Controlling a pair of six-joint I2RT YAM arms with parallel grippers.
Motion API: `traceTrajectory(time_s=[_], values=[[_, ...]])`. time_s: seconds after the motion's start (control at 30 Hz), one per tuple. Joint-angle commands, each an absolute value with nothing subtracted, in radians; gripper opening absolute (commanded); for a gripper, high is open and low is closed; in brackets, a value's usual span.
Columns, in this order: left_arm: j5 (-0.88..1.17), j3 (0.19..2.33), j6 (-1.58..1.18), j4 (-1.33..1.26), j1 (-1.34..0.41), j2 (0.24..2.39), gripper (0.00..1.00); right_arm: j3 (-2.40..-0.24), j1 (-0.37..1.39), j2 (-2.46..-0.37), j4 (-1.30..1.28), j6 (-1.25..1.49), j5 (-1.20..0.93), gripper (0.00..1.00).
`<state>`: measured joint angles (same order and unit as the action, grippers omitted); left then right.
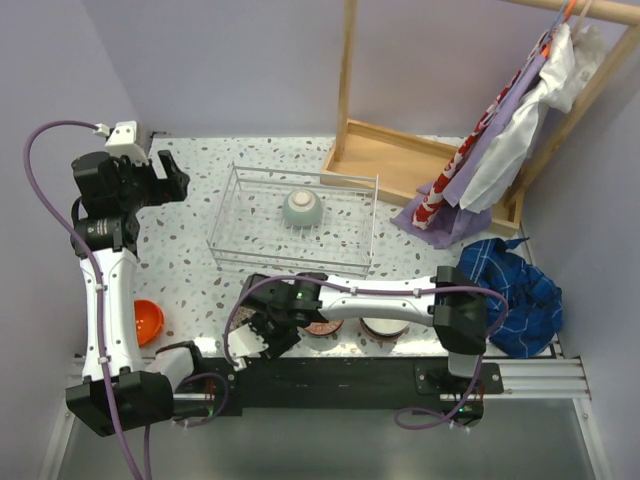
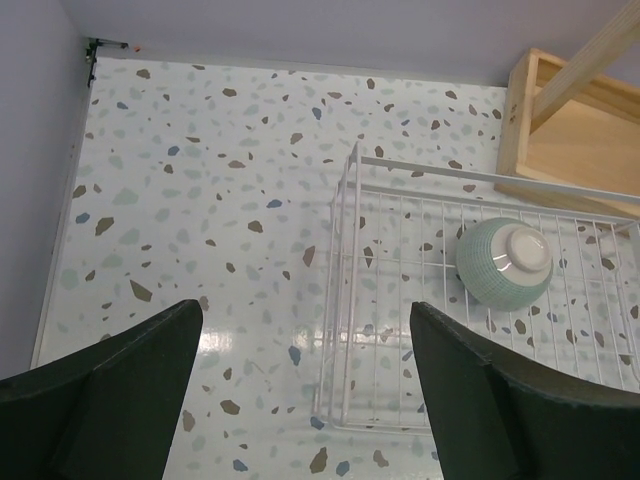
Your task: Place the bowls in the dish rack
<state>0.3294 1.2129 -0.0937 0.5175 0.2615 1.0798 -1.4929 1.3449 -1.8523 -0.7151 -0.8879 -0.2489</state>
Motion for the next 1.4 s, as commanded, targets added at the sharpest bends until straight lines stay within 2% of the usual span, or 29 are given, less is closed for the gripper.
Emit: traceTrajectory(time_s=[0.0,0.13,0.17,0.27,0.3,0.4,0.6,0.7,0.73,0.77,0.83,1.03,1.2,1.27,1.37], values=[[0.356,1.218,-0.109,0.509,0.264,1.060,0.90,-1.516,1.348,-1.897,-0.669,-0.885,-0.169,0.55],[0.362,1.209,-0.117,0.508,0.265,1.055,0.90,-1.512,1.348,-1.922,-0.604,-0.844,-0.129,0.47],[0.364,1.206,-0.117,0.508,0.265,1.055,0.90,-1.517,1.348,-1.927,-0.598,-0.841,-0.127,0.39],[0.373,1.207,-0.117,0.512,0.264,1.054,0.90,-1.537,1.350,-1.937,-0.601,-0.827,-0.126,0.27],[0.376,1.207,-0.117,0.514,0.265,1.055,0.90,-1.539,1.350,-1.937,-0.604,-0.824,-0.124,0.17],[0.387,1.215,-0.118,0.518,0.265,1.057,0.90,-1.560,1.351,-1.922,-0.655,-0.831,-0.133,0.00],[0.416,1.256,-0.126,0.515,0.264,1.092,0.89,-1.692,1.344,-1.812,-0.807,-0.691,-0.201,0.00],[0.417,1.284,-0.146,0.485,0.264,1.124,0.88,-1.791,1.255,-1.760,-0.812,-0.488,-0.319,0.00],[0.420,1.299,-0.159,0.477,0.264,1.132,0.87,-1.831,1.173,-1.750,-0.796,-0.345,-0.368,0.00],[0.419,1.307,-0.166,0.468,0.262,1.146,0.87,-1.844,1.120,-1.734,-0.732,-0.260,-0.509,0.00],[0.401,1.339,-0.170,0.442,0.241,1.184,0.88,-1.832,0.990,-1.718,-0.596,-0.009,-0.596,0.00],[0.276,1.459,-0.075,0.436,0.088,1.302,0.86,-1.991,0.875,-1.795,-0.434,0.254,-0.635,0.00],[0.256,1.529,-0.043,0.423,0.048,1.414,0.83,-1.941,0.712,-1.841,-0.148,0.569,-0.663,0.00],[0.294,1.552,-0.029,0.428,0.043,1.440,0.76,-1.882,0.655,-1.867,-0.018,0.736,-0.675,0.00],[0.322,1.585,0.027,0.456,0.026,1.485,0.52,-1.821,0.565,-1.920,0.204,0.909,-0.730,0.00]])
